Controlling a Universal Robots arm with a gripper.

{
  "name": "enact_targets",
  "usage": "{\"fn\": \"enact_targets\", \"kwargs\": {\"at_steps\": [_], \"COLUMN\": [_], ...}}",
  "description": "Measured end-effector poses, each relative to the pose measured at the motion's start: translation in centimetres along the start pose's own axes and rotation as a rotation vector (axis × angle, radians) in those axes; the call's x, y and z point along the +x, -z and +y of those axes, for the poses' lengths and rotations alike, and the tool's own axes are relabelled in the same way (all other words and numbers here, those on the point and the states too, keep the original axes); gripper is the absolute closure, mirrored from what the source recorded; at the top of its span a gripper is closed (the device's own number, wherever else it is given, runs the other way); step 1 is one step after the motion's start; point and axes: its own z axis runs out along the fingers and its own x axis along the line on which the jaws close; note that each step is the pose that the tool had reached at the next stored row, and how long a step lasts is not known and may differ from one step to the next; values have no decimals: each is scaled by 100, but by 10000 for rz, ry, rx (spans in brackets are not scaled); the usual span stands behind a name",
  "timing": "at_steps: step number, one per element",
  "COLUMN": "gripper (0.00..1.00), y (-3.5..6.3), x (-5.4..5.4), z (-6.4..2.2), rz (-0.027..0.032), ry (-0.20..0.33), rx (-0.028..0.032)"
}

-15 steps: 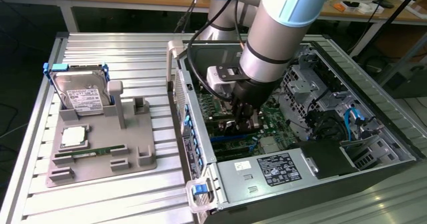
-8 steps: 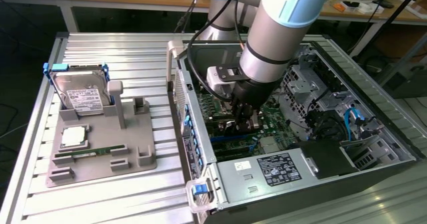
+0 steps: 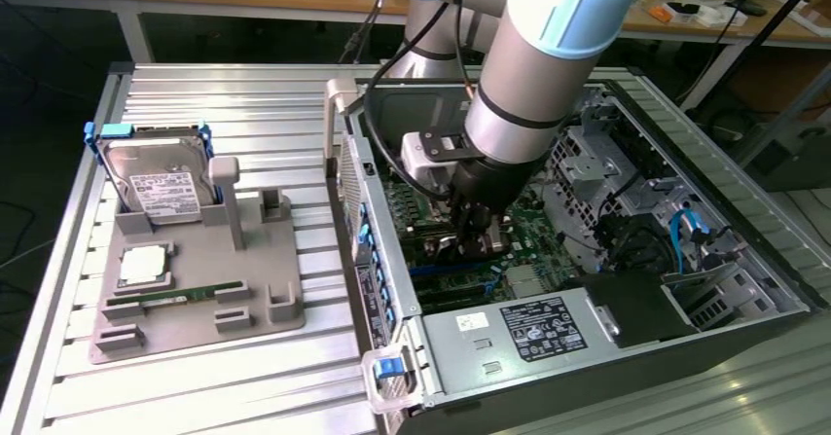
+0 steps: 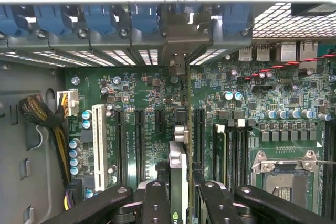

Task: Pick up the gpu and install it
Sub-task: 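Insert the gpu into the slot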

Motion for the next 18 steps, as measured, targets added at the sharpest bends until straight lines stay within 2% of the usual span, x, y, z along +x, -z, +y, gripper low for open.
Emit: {"fn": "enact_targets", "kwargs": {"at_steps": [18], "gripper": [73], "y": [-62], "x": [2], "z": [3], "rz": [-33], "ry": [1], "rx": [0]}}
